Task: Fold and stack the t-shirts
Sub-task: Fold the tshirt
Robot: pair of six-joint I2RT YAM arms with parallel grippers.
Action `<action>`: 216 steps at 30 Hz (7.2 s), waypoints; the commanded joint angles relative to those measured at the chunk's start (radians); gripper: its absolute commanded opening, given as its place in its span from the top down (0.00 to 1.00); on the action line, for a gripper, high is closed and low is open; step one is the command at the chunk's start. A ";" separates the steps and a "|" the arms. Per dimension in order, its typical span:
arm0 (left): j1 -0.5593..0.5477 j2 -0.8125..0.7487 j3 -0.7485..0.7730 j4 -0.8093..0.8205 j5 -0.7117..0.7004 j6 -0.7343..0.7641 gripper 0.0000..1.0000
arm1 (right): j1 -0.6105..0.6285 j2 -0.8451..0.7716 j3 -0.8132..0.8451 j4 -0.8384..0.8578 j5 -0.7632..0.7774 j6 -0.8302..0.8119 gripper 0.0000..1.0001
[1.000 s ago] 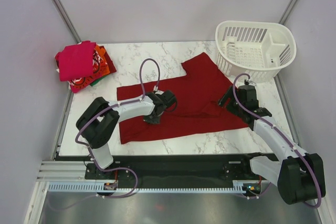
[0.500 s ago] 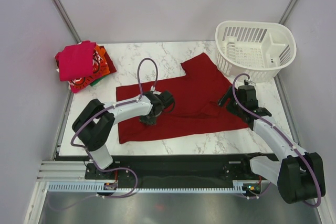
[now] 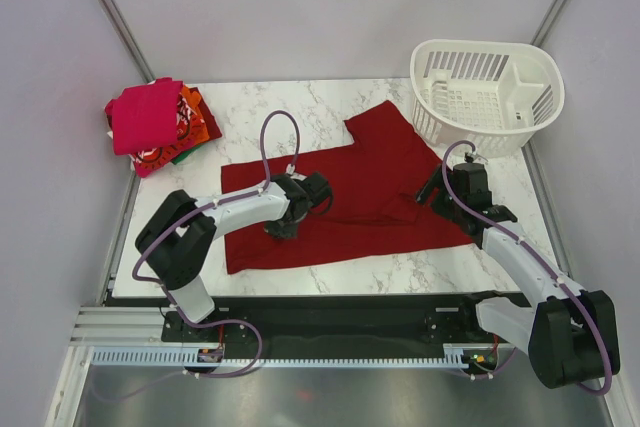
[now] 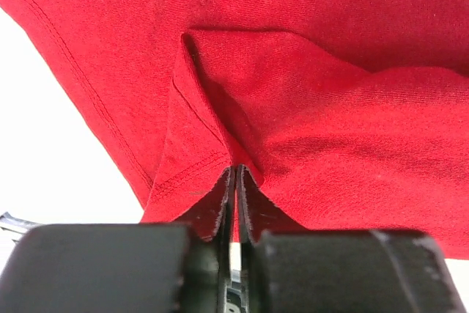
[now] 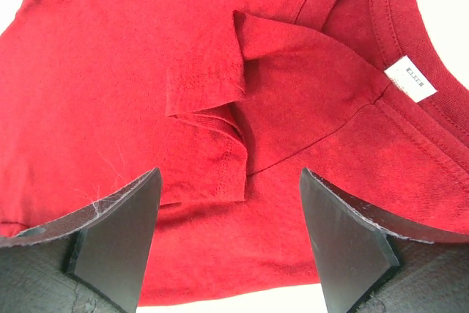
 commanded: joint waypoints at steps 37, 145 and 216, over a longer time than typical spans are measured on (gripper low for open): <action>0.331 -0.176 -0.010 -0.119 -0.354 0.035 0.22 | 0.069 0.269 0.086 0.071 -0.013 -0.041 0.32; 0.364 -0.224 0.031 0.057 0.014 0.121 0.26 | 0.187 0.846 1.018 -0.179 -0.053 -0.256 0.22; 0.748 0.431 0.605 0.201 0.172 0.420 0.42 | 0.172 1.372 1.368 0.038 0.112 -0.262 1.00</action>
